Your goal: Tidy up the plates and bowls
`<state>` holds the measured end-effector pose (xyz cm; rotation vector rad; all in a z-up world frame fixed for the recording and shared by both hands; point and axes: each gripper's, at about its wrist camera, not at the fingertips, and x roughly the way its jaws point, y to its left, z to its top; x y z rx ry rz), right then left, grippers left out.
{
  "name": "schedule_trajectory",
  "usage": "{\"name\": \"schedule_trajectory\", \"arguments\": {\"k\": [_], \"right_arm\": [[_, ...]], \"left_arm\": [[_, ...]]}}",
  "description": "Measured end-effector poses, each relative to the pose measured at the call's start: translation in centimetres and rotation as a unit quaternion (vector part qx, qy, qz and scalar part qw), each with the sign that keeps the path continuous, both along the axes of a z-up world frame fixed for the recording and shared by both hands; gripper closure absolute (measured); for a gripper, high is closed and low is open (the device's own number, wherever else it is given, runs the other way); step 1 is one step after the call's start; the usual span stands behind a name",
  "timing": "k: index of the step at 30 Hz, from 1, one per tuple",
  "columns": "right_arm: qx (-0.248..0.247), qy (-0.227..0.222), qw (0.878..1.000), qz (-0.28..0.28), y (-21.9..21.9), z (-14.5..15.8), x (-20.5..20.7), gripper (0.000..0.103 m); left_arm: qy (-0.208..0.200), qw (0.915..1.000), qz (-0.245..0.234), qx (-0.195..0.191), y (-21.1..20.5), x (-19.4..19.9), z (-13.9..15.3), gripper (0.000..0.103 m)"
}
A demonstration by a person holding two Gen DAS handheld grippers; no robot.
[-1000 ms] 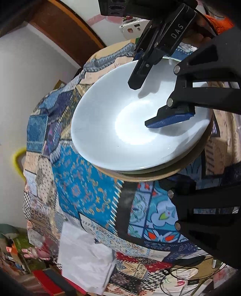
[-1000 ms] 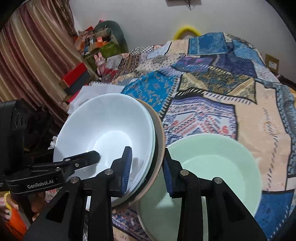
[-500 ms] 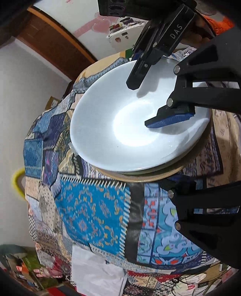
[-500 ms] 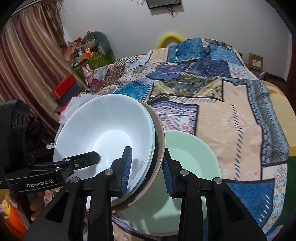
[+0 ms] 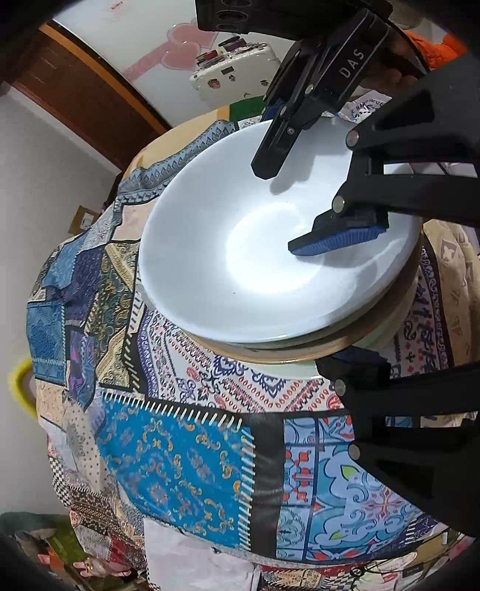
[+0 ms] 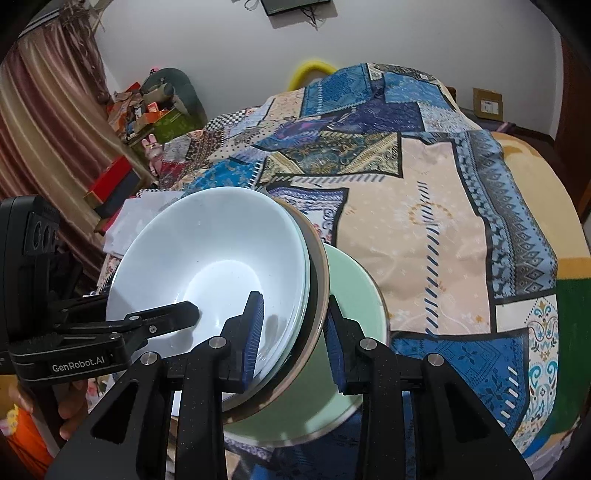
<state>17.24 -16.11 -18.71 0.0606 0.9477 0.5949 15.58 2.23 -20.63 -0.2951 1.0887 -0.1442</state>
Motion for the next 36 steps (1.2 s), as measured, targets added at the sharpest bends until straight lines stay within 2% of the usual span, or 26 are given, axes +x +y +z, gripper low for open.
{"name": "schedule_trajectory", "arguments": {"k": [10, 22, 25, 29, 36], "right_arm": [[-0.004, 0.022, 1.000, -0.010, -0.9, -1.8, 0.7, 0.074], [0.009, 0.032, 0.999, -0.008, -1.1, -2.0, 0.8, 0.072], [0.008, 0.032, 0.999, -0.010, -1.3, -2.0, 1.0, 0.071], [-0.004, -0.002, 1.000, -0.020, -1.6, -0.3, 0.2, 0.070], [0.007, -0.065, 0.998, -0.021, -2.3, 4.0, -1.8, 0.068]], "left_arm": [[0.021, 0.9998, -0.006, -0.004, -0.6, 1.2, -2.0, 0.058], [0.020, 0.9997, -0.012, -0.010, -0.5, 1.3, -2.1, 0.058], [0.000, 1.0000, -0.002, 0.008, -0.3, 0.8, -1.1, 0.058], [-0.026, 0.9996, 0.013, 0.006, 0.5, 0.0, 0.9, 0.053], [-0.113, 0.9927, 0.031, 0.029, 0.6, -2.7, 6.6, 0.045]]}}
